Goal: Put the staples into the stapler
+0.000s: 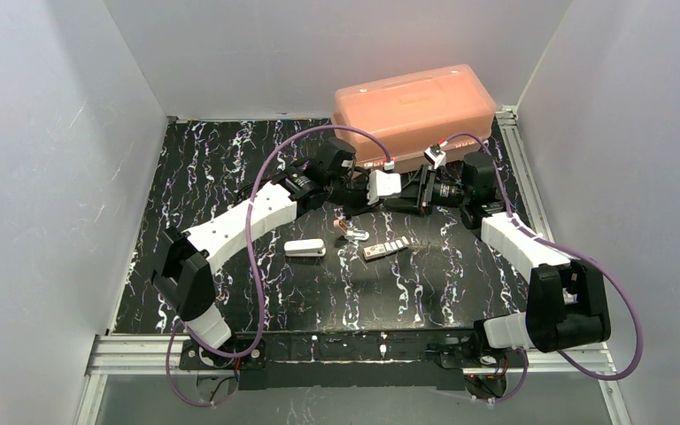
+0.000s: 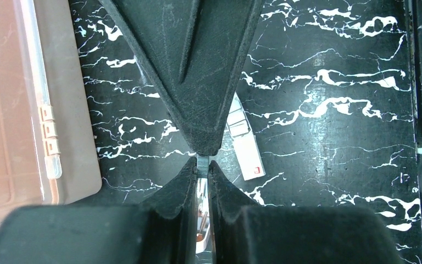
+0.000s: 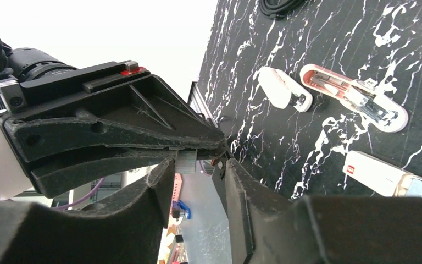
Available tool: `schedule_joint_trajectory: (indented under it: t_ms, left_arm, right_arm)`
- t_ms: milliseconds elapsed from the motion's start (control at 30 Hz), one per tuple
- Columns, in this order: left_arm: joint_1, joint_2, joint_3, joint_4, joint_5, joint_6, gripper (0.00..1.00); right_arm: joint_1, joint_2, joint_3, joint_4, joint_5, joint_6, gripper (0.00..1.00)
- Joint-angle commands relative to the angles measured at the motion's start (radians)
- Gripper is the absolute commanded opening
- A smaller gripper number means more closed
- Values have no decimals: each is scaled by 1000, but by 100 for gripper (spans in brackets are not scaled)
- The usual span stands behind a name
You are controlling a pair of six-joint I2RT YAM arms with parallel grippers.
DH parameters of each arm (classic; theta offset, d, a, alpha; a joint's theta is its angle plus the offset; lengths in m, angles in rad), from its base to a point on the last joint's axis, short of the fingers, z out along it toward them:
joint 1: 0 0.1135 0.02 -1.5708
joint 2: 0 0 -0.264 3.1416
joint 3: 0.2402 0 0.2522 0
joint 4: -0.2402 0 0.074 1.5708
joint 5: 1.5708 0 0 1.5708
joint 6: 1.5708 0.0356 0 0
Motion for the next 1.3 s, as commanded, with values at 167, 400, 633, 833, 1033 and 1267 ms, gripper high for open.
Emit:
schedule_joint_trajectory:
  t_ms: [167,400,633,833,1033,1267]
  left_arm:
    - [20,-75,-33,25,85,-108,0]
    - [62,-129,-77,-36,308,-298,0]
    - [66,-117,-105,-73,547,-509,0]
    - [66,-69,-84,-44,647,-668,0]
    - [68,17,-12,-73,722,-799,0]
    - [69,111,61,-108,781,-868,0]
  right_arm:
    - [-45,-54,113,-182,-35,-333,61]
    - [-54,-109,318,-681,-113,-1139,62]
    - [-51,-205,365,-970,-103,-1712,60]
    - [-42,-252,356,-1130,-113,-1997,58]
    - [-26,-255,379,-1220,-153,-2135,58]
    - [38,-214,445,-1328,-146,-2242,57]
